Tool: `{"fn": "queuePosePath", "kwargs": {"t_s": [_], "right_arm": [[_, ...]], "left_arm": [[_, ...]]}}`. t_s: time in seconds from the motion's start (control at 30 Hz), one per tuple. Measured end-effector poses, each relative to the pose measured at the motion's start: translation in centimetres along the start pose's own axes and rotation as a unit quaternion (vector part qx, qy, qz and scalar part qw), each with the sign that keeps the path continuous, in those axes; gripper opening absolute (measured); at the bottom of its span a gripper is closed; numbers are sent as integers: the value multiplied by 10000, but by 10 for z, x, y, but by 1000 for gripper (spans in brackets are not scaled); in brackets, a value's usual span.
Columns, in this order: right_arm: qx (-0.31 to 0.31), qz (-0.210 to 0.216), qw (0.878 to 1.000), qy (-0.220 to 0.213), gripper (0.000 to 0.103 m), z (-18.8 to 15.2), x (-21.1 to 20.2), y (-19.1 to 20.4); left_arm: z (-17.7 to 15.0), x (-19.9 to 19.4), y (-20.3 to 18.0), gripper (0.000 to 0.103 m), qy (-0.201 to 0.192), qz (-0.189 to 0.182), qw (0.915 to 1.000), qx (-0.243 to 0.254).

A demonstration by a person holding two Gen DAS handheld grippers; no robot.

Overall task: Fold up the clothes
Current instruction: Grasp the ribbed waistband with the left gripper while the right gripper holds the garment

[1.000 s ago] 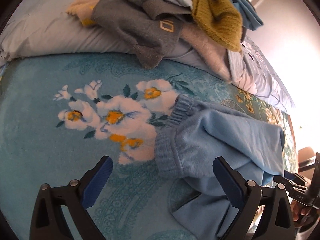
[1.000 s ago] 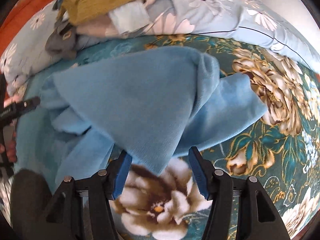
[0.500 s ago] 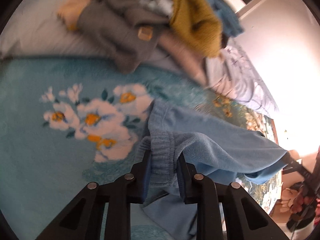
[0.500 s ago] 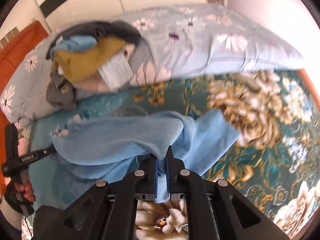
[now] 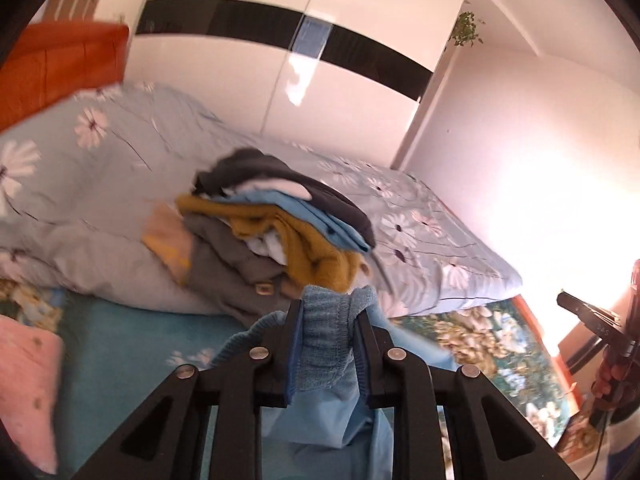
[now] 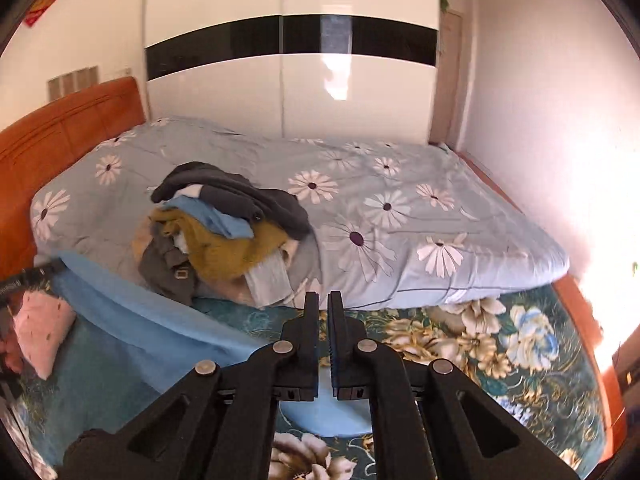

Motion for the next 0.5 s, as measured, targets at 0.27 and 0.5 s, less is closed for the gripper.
{"fn": "queuePosePath", "kwargs": {"t_s": [0.27,0.5], "right_arm": [[165,429,9924,1144,4,-82,56,18],[1760,319,9535,2424,5,-189,118,-35]], "left_arm": [[-27,-29,83,24,198,837,9950,-509],[-54,-29,131,24,413,1325,9868,-838]]}}
Point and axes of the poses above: each gripper's, at about its wrist camera, not at the fingertips, and x roughly the way its jaws point, y to its left, z to its top, the point moved 5 cm from there along x, roughly the way its jaws point, and after that the axes turned 5 degrees about -y, right-handed, at the moved point
